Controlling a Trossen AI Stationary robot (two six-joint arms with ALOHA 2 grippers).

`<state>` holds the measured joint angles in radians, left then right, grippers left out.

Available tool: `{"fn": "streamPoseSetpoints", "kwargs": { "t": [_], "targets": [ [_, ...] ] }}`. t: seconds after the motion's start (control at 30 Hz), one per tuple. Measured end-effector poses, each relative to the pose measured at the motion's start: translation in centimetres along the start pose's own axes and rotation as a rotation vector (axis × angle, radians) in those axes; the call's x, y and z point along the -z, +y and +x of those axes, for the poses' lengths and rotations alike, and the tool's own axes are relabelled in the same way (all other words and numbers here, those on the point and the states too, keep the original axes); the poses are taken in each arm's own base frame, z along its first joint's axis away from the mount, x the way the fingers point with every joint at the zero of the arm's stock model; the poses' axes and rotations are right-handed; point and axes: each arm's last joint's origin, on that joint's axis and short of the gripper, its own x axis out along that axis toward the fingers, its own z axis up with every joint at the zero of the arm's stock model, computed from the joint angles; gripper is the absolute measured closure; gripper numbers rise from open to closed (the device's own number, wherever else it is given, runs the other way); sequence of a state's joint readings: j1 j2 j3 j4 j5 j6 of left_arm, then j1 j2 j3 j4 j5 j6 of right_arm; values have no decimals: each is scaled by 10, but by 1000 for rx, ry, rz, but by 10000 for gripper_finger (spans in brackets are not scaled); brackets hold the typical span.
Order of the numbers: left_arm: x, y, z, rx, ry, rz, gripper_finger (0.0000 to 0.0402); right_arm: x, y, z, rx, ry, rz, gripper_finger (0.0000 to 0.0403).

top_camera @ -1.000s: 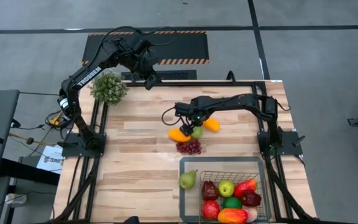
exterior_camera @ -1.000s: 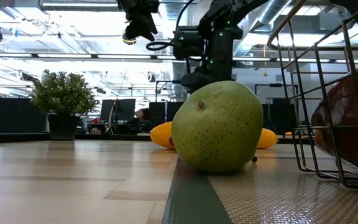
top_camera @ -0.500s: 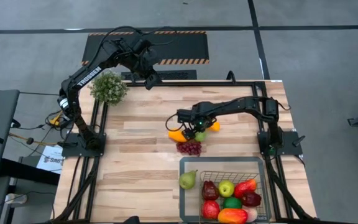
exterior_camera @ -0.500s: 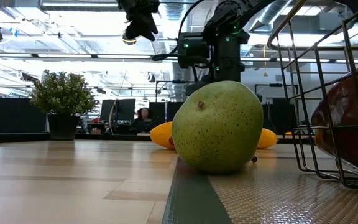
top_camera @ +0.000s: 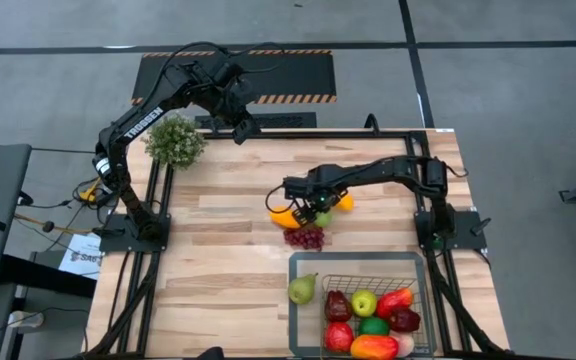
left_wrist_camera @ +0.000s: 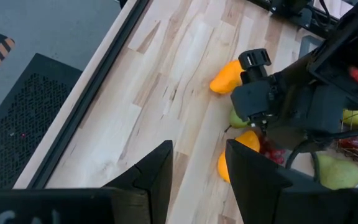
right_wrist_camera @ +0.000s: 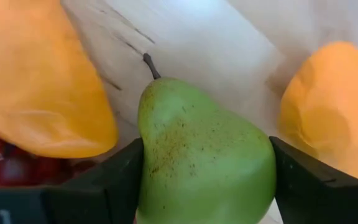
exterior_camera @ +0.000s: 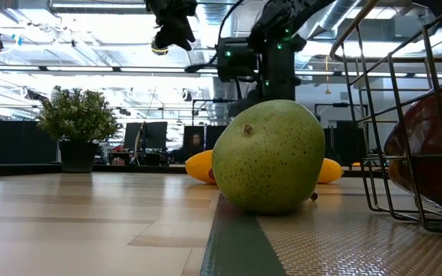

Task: Build produce basket
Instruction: Put the top pear into the wire basket

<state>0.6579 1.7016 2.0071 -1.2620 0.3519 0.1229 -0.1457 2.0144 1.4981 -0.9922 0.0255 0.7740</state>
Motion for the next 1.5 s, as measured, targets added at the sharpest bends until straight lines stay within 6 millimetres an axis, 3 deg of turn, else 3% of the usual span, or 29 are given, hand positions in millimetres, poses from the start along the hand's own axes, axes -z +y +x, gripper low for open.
{"fn": "streamPoseSetpoints", "kwargs": {
  "t": [0.13,0.23,0.43,0.63,0.8,0.97,1.1,1.33,1.5],
  "targets": [
    [1,0,0,0,5,-2,267,0,6,-34,-22,-33,-49,113],
    [1,0,0,1,8,-2,267,19,15,-58,-36,-37,-91,113],
    [1,0,0,2,11,1,267,96,34,-109,-87,-10,-103,112],
    [0,0,0,0,3,4,267,180,51,-144,-183,-30,-38,111],
    [0,0,0,1,2,12,267,240,66,-144,-207,3,-113,111],
    [0,0,0,2,0,14,267,278,81,-123,-159,65,-158,111],
    [0,0,0,1,-5,15,267,295,87,-112,-127,87,-208,111],
    [-3,0,0,-1,-29,23,267,301,87,-100,-54,129,-214,108],
    [-3,0,0,-2,-33,25,267,301,83,-101,-45,137,-212,65]
  ]
}}
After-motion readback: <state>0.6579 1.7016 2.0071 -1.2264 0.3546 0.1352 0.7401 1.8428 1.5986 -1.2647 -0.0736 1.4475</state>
